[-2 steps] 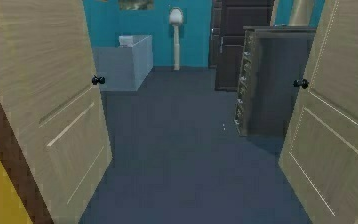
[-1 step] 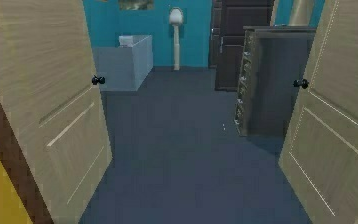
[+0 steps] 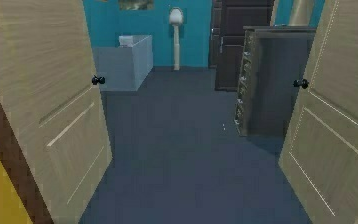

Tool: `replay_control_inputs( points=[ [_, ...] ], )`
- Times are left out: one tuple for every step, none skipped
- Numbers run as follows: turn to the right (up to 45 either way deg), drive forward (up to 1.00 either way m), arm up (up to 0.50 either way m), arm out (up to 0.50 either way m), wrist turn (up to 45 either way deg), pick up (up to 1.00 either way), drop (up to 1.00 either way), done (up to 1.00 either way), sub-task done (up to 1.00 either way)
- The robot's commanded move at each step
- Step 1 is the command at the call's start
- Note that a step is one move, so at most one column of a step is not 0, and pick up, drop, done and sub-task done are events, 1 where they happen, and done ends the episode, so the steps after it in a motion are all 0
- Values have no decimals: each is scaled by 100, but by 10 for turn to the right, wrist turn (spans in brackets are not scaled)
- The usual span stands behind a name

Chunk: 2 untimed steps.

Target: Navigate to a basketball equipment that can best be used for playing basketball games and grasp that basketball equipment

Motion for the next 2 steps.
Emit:
replay_control_inputs(
  points=[
    [0,0,0,0,330,0,0,0,0],
    [0,0,-30,0,0,0,0,0,0]
  ],
)
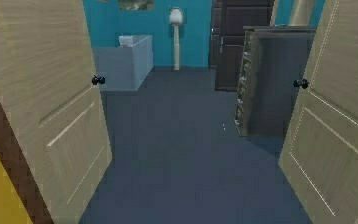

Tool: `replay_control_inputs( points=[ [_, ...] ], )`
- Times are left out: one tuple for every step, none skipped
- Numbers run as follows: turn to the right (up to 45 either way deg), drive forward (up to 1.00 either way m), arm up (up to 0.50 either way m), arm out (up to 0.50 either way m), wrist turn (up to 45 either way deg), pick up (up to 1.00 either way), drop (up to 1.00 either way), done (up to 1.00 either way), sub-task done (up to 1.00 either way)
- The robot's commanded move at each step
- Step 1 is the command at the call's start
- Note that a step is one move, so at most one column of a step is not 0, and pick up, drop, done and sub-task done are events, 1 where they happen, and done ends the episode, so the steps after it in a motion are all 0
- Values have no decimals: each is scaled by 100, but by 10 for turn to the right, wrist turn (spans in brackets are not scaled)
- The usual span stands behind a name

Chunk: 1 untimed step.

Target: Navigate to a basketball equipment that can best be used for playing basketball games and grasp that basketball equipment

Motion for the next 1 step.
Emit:
replay_control_inputs(
  points=[
    [0,0,0,0,0,100,0,0,0]
  ],
)
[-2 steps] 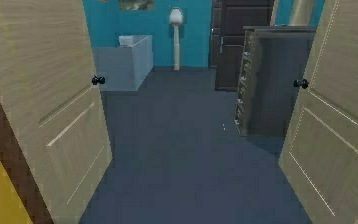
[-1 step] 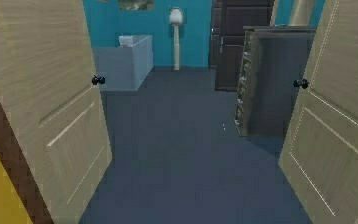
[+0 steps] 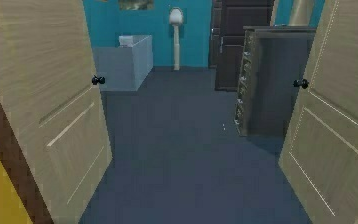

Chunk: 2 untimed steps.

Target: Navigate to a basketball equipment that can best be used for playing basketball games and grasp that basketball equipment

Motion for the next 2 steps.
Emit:
replay_control_inputs(
  points=[
    [0,0,10,0,0,0,0,0,0],
    [0,0,0,0,0,0,0,100,0]
  ],
)
